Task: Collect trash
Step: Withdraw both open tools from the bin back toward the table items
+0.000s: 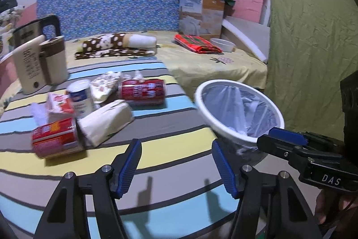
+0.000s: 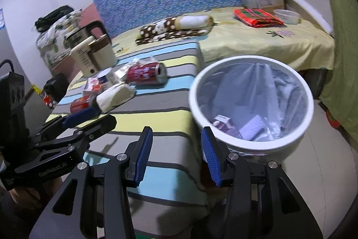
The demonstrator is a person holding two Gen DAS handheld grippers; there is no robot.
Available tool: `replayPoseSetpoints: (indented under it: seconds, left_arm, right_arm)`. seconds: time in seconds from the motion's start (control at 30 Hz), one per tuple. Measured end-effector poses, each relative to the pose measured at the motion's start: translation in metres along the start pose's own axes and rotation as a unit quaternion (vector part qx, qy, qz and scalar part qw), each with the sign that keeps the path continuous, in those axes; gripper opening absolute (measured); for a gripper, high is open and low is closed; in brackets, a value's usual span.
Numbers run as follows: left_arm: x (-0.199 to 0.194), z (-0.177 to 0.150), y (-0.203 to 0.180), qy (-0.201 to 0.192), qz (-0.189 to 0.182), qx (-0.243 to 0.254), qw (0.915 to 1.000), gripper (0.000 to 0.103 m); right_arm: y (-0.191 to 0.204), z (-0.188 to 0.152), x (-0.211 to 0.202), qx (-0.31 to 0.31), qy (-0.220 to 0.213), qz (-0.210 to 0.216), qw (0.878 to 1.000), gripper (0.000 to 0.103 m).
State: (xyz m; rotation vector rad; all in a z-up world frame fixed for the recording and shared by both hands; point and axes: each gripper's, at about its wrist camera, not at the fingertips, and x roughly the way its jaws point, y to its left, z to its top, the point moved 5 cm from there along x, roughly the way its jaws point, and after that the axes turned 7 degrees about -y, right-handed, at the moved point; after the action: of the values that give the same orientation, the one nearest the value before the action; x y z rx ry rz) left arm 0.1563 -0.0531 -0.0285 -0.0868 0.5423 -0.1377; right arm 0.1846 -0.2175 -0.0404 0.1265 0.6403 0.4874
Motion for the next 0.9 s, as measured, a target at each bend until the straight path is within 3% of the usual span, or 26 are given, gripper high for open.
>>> replayPoseSetpoints:
  seconds: [0.37,0.6,0.9]
  left_arm:
    - [-0.022,-0.007,0.051,-0.011,0.048,-0.020,0.9986,0.065]
    - [-0.029,-0.001,0.103,-0.025,0.100,-0.039,0.9939,0.065]
    - [-0.012,-0.006,0.167,-0.009,0.148,-0.074,0.9862,0.065]
  right_arm:
    - [0.035,-0.003,0.013,-0.027,0.014,0.031,0.999,0.048]
    - [0.053,-0.002,0.025,-0.039,0.020,0.044,0.998,0.048]
    - [0.061,-0.004,0.037,-0.047,0.036,0.047,0.997,0.048]
